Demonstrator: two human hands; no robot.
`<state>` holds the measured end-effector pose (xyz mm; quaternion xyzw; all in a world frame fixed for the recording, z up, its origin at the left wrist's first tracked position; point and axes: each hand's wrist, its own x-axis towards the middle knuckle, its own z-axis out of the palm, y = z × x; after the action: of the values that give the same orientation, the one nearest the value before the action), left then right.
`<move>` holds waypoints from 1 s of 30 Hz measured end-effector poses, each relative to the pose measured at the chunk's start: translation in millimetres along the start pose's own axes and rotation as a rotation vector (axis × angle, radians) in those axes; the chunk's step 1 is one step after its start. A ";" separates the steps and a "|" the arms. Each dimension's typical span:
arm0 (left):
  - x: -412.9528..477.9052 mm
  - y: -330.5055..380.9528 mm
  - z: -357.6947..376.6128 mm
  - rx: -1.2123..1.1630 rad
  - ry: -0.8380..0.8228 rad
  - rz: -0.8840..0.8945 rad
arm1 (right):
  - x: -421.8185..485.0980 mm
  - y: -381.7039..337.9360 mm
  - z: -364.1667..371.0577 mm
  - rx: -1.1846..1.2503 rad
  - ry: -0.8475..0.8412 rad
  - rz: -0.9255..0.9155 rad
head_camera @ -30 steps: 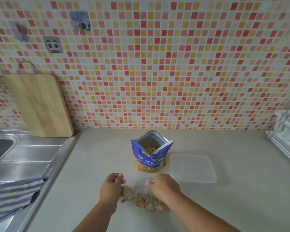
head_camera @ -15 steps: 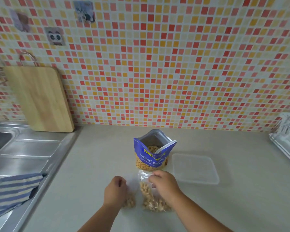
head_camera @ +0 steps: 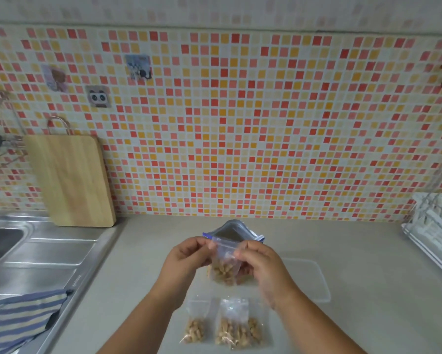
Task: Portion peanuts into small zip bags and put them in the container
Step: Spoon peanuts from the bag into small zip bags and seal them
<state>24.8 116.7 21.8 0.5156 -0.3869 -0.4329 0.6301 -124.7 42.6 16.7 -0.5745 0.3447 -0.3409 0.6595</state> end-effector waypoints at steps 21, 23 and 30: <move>10.4 25.6 38.8 0.240 0.187 0.230 | 7.5 -59.7 -2.5 -0.971 0.019 -0.362; 12.6 24.7 39.6 0.245 0.244 0.213 | 7.7 -62.0 -3.7 -1.001 0.013 -0.347; 18.7 23.4 34.7 0.242 0.376 0.138 | 11.9 -58.5 -7.1 -1.022 -0.012 -0.282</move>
<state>1.9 90.2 51.4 0.6313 -0.3461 -0.2353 0.6529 -127.6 22.6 73.3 -0.8654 0.3825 -0.2114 0.2450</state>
